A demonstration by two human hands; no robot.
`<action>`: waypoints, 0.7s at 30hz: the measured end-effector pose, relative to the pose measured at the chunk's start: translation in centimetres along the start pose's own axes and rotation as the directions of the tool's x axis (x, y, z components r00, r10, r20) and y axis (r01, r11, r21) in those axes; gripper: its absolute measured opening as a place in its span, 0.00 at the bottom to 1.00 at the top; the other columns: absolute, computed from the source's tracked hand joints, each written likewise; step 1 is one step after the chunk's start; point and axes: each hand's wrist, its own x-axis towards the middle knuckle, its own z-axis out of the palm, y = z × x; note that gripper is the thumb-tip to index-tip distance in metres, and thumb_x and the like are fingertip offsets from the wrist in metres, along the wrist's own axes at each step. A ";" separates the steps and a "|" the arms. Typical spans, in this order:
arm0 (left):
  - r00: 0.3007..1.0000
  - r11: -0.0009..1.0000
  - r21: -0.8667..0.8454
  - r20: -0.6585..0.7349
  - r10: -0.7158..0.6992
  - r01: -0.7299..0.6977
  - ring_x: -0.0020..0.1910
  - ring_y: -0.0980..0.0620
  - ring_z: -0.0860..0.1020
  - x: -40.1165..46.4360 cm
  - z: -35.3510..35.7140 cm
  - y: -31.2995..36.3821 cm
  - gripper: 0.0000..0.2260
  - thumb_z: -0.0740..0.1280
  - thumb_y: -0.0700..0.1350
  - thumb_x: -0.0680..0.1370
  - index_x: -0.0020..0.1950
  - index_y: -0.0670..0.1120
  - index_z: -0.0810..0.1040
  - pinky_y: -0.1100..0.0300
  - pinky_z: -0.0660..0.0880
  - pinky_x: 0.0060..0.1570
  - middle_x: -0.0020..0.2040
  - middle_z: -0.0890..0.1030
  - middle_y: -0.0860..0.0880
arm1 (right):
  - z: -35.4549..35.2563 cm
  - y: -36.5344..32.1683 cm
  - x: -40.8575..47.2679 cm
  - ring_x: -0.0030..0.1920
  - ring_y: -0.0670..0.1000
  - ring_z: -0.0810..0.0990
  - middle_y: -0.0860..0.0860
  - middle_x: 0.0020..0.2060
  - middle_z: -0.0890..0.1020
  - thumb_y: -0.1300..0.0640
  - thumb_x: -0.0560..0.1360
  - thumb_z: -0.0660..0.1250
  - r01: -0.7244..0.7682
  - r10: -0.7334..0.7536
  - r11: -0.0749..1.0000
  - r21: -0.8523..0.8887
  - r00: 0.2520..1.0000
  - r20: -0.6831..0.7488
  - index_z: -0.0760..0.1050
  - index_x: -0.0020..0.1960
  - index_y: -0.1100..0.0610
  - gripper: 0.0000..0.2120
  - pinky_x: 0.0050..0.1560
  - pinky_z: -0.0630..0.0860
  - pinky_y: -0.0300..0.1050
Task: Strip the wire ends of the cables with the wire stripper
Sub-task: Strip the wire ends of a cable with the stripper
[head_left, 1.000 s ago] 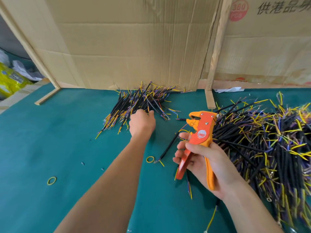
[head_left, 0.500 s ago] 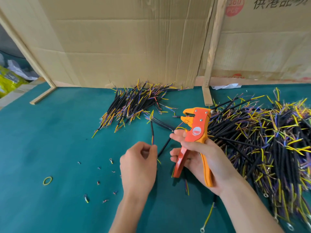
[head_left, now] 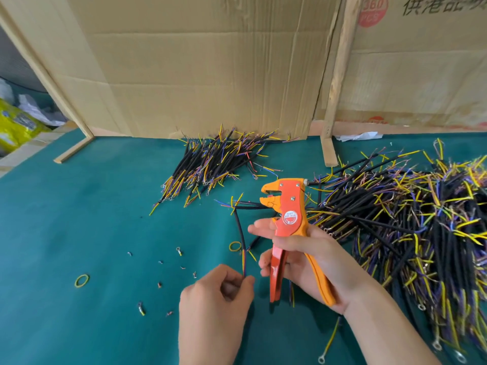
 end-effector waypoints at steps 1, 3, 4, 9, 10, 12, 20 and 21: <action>0.999 0.999 -0.004 0.001 -0.050 0.050 0.20 0.58 0.76 0.4 -0.2 -0.2 0.13 0.78 0.47 0.69 0.29 0.51 0.77 0.65 0.74 0.35 0.23 0.77 0.56 | -0.1 0.0 0.0 0.40 0.62 0.82 0.65 0.62 0.81 0.63 0.69 0.73 0.003 -0.003 1.000 0.001 1.000 -0.007 0.82 0.58 0.65 0.18 0.44 0.80 0.56; 0.993 0.993 0.008 -0.027 -0.115 0.116 0.21 0.56 0.78 1.9 -1.1 -0.4 0.13 0.76 0.46 0.71 0.30 0.49 0.76 0.63 0.74 0.34 0.24 0.78 0.55 | -0.3 0.0 0.2 0.40 0.61 0.82 0.64 0.61 0.82 0.63 0.68 0.73 0.016 -0.015 1.000 0.020 0.999 -0.036 0.80 0.60 0.66 0.20 0.44 0.81 0.55; 0.991 0.992 0.035 -0.059 -0.120 0.122 0.23 0.54 0.79 2.9 -1.5 -0.5 0.13 0.76 0.46 0.72 0.31 0.48 0.76 0.58 0.76 0.36 0.24 0.78 0.54 | -0.3 0.0 0.2 0.39 0.61 0.82 0.63 0.61 0.82 0.63 0.68 0.72 0.026 -0.024 0.999 0.032 0.998 -0.051 0.79 0.61 0.66 0.21 0.44 0.81 0.54; 0.979 0.934 0.357 -0.192 0.065 0.008 0.39 0.37 0.78 8.9 -4.0 1.2 0.08 0.69 0.45 0.75 0.36 0.47 0.76 0.51 0.73 0.41 0.33 0.81 0.47 | -0.8 -0.3 0.2 0.39 0.59 0.82 0.62 0.61 0.83 0.63 0.68 0.72 0.066 -0.062 0.997 0.044 0.994 -0.089 0.82 0.58 0.65 0.18 0.43 0.82 0.53; 0.976 0.908 0.419 -0.192 0.105 -0.015 0.41 0.35 0.78 9.9 -4.4 1.7 0.07 0.68 0.46 0.75 0.38 0.47 0.76 0.50 0.73 0.42 0.36 0.82 0.43 | -0.9 -0.3 0.2 0.39 0.59 0.82 0.62 0.61 0.83 0.62 0.68 0.72 0.066 -0.062 0.997 0.049 0.994 -0.094 0.81 0.59 0.65 0.19 0.44 0.82 0.53; 0.953 0.884 0.461 -0.226 0.200 -0.076 0.39 0.34 0.77 11.2 -5.2 2.3 0.06 0.68 0.45 0.76 0.40 0.46 0.76 0.48 0.74 0.41 0.36 0.81 0.42 | -0.9 -0.4 0.1 0.39 0.59 0.82 0.61 0.61 0.83 0.62 0.68 0.72 0.068 -0.063 0.996 0.053 0.994 -0.092 0.79 0.61 0.65 0.22 0.44 0.82 0.54; 0.904 0.865 0.299 -0.021 0.428 -0.402 0.24 0.50 0.73 2.3 -1.4 1.0 0.14 0.75 0.47 0.72 0.35 0.50 0.71 0.53 0.73 0.24 0.25 0.70 0.54 | -0.7 -0.7 -0.2 0.40 0.58 0.82 0.63 0.62 0.82 0.61 0.66 0.76 0.107 -0.105 0.989 0.100 0.994 -0.029 0.81 0.62 0.63 0.24 0.46 0.82 0.53; 0.913 0.877 0.279 -0.003 0.408 -0.391 0.23 0.51 0.72 1.6 -0.9 0.6 0.14 0.76 0.47 0.70 0.34 0.50 0.70 0.52 0.73 0.23 0.24 0.70 0.55 | -0.8 -0.7 -0.2 0.39 0.58 0.82 0.64 0.62 0.82 0.62 0.68 0.74 0.116 -0.114 0.986 0.119 0.993 -0.024 0.79 0.64 0.64 0.24 0.46 0.82 0.52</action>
